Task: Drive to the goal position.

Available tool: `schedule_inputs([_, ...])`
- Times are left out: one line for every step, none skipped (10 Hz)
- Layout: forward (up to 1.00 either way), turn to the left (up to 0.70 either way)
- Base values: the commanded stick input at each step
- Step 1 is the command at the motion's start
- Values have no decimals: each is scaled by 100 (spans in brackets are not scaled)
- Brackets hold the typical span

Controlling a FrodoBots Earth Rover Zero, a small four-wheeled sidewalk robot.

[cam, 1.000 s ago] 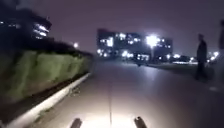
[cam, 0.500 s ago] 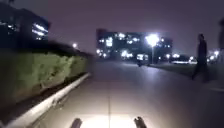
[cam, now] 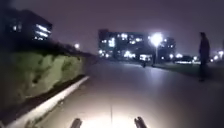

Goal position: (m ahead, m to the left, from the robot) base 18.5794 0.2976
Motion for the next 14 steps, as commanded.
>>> schedule_inputs([100, 0])
schedule_inputs([100, 0])
schedule_inputs([100, 0])
schedule_inputs([100, 0])
schedule_inputs([100, 0])
schedule_inputs([100, 0])
schedule_inputs([100, 0])
schedule_inputs([100, 0])
schedule_inputs([100, 0])
schedule_inputs([100, 0])
schedule_inputs([100, -25])
schedule_inputs([100, -40])
schedule_inputs([100, -40])
schedule_inputs([100, 0])
